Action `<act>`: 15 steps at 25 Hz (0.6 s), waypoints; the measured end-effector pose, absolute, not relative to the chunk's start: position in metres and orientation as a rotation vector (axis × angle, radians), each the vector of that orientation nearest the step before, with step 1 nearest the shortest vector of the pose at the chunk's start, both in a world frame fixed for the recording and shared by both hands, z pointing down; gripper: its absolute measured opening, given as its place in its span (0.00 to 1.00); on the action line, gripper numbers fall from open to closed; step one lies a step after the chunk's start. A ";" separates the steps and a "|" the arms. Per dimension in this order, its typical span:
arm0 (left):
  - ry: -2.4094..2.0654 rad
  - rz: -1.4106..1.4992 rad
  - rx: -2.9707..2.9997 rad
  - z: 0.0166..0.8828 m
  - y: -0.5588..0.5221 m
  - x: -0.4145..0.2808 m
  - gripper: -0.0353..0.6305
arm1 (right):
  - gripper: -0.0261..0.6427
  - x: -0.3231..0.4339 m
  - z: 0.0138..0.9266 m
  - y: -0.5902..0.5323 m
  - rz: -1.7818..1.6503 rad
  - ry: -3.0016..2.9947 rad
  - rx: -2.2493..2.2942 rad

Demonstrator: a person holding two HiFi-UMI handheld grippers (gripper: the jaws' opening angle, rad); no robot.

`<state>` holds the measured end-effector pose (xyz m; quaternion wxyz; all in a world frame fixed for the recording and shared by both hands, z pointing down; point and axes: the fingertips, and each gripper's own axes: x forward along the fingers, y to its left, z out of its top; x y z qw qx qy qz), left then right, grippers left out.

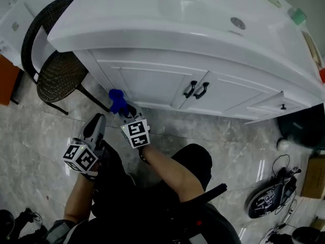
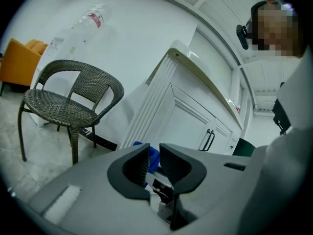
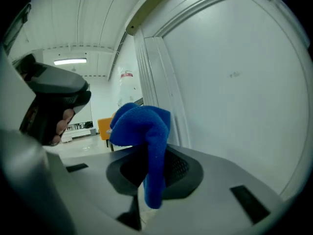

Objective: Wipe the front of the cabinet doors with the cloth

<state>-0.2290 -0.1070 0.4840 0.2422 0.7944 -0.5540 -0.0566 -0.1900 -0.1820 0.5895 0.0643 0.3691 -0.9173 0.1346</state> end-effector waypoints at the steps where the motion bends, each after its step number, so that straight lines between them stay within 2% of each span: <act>1: -1.525 -0.150 2.167 0.484 -0.106 -0.233 0.15 | 0.12 -0.193 0.590 -0.186 0.410 -2.767 1.122; 6: -1.519 -0.152 2.160 0.487 -0.111 -0.235 0.15 | 0.12 -0.170 0.599 -0.198 0.436 -2.707 1.226; 15: -1.322 -0.152 2.261 0.495 -0.139 -0.169 0.15 | 0.12 -0.043 0.615 -0.210 0.408 -2.502 1.557</act>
